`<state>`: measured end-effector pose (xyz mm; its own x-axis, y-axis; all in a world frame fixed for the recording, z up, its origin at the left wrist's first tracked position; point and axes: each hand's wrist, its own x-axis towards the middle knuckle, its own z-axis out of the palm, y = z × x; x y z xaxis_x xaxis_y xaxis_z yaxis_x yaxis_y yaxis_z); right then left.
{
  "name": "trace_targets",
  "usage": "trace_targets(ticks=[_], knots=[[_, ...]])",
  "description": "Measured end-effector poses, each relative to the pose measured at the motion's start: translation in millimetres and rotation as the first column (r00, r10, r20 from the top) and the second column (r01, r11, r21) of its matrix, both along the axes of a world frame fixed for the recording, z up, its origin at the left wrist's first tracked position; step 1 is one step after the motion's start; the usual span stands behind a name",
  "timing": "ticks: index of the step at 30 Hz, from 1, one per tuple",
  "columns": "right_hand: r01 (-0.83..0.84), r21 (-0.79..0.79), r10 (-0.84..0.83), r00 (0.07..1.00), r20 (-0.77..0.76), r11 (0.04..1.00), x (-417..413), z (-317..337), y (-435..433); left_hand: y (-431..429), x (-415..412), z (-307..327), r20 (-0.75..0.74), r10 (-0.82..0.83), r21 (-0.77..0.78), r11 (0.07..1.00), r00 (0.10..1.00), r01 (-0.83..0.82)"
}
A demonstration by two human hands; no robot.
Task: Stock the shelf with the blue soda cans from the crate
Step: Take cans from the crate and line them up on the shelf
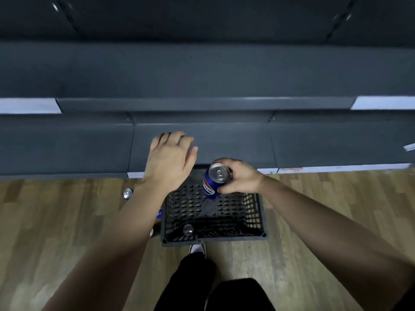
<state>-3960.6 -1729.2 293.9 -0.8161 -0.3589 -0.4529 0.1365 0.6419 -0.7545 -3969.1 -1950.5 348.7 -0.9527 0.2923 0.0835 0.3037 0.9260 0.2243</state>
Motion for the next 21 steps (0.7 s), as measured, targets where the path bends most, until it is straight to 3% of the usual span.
trace_targets(ticks=[9, 21], knots=[[0.069, -0.030, -0.072, 0.985, -0.155, 0.997, -31, 185, 9, 10, -34, 156, -0.136, -0.073, -0.003, 0.997, 0.988, 0.073], [0.199, -0.060, -0.207, 0.895, -0.394, 0.978, -65, 313, 47, 41, -75, 241, -0.294, -0.169, 0.035, 0.982, 0.941, 0.187]])
